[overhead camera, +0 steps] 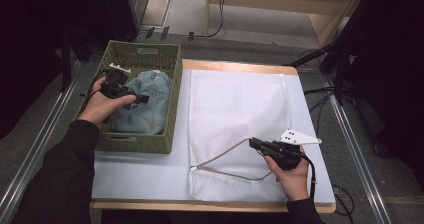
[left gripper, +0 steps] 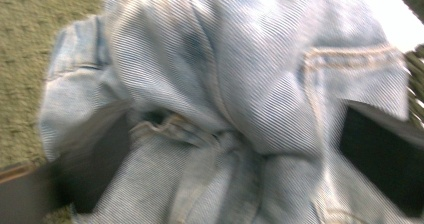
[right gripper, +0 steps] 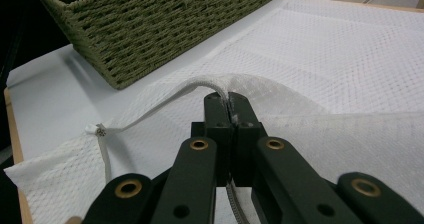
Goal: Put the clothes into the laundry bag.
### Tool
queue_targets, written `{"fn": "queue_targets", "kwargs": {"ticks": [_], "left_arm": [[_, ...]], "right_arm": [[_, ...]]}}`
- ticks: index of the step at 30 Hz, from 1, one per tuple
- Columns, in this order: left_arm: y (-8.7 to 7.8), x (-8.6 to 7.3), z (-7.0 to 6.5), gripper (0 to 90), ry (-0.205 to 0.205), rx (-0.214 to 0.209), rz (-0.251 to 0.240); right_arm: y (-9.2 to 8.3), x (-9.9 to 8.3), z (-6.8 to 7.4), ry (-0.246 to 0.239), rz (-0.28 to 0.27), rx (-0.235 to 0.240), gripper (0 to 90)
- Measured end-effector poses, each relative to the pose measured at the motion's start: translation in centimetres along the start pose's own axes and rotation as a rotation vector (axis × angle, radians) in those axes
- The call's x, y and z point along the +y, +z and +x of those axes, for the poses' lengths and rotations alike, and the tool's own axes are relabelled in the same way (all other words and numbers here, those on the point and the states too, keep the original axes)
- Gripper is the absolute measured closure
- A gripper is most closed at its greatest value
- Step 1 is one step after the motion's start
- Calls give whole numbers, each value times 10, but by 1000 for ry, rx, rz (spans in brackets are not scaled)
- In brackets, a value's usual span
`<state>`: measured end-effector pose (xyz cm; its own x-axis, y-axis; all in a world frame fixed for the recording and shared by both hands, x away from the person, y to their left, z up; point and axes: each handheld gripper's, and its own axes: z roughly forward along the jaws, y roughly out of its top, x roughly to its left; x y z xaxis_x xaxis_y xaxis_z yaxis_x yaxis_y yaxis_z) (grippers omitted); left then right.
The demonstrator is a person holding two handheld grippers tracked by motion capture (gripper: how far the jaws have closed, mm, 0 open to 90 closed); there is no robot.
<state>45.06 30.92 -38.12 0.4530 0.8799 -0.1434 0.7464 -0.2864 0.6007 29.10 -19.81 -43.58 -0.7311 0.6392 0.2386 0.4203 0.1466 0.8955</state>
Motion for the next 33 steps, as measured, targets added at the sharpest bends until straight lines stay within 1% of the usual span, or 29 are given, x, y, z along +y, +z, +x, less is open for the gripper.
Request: {"fn": "queue_targets", "kwargs": {"ticks": [1,2,3,4,5,6,8,9,10,11,12,13,15,16,17,18,19,20,21,22,23,24,25,26,28,30,32,33], "left_arm": [[3,1,0,0,-18,1,-6],[8,3,-1,0,-29,-1,2],[14,4,-3,0,-27,-10,18],[21,6,-6,0,-24,-4,49],[29,7,-9,0,-18,5,92],[36,7,-12,0,-8,1,136],[49,5,-13,0,-13,-21,208],[53,3,-11,0,-1,-24,246],[58,-1,-11,0,33,0,295],[63,-4,-12,0,55,21,342],[64,-5,-13,0,84,31,342],[64,-4,-15,0,96,38,347],[65,-6,-18,0,128,48,343],[65,-6,-17,0,133,47,347],[63,-5,-17,20,142,46,339],[61,-3,-17,110,145,36,331],[58,-2,-17,202,136,31,317],[56,0,-15,351,123,13,310],[54,1,-13,417,88,6,307],[53,1,-11,540,61,-8,305],[51,2,-9,596,40,-31,309],[50,2,-9,638,19,-43,304],[47,3,-9,671,22,-45,298],[44,4,-10,686,34,-48,285],[35,6,-9,703,21,-57,237],[25,7,-7,708,7,-63,172],[14,8,-7,711,16,-56,109],[8,9,-7,712,9,-66,75]], "right_arm": [[0,0,0,-1,1,1,900],[1,0,0,-4,2,3,900],[1,0,0,-4,2,3,900],[1,0,0,-4,3,3,900],[1,0,0,-3,3,4,900],[1,0,0,-2,4,3,900],[1,-1,-1,-3,5,4,900],[1,-2,-1,-1,5,7,900],[1,-2,-1,-1,4,7,900],[1,-2,-1,-3,5,7,900],[1,-3,-2,-3,5,8,900],[1,-3,-2,-4,7,9,900],[1,-4,-3,3,8,9,900],[2,-4,-3,2,8,10,900],[2,-4,-2,2,12,9,900],[2,-4,-2,0,11,8,900],[1,-3,-2,-2,11,7,900],[1,-3,-1,-5,9,7,900],[1,-3,-1,-6,10,6,900],[1,-3,-2,-7,10,7,900],[1,-3,-2,-5,11,7,900],[1,-3,-2,-2,15,6,900],[1,-3,-2,-1,14,5,900],[1,-3,-3,0,13,7,900],[1,-3,-3,-1,13,6,900],[0,-3,-3,-1,14,8,900],[0,-3,-4,-1,15,8,900],[0,-3,-4,-1,15,7,900]]}}
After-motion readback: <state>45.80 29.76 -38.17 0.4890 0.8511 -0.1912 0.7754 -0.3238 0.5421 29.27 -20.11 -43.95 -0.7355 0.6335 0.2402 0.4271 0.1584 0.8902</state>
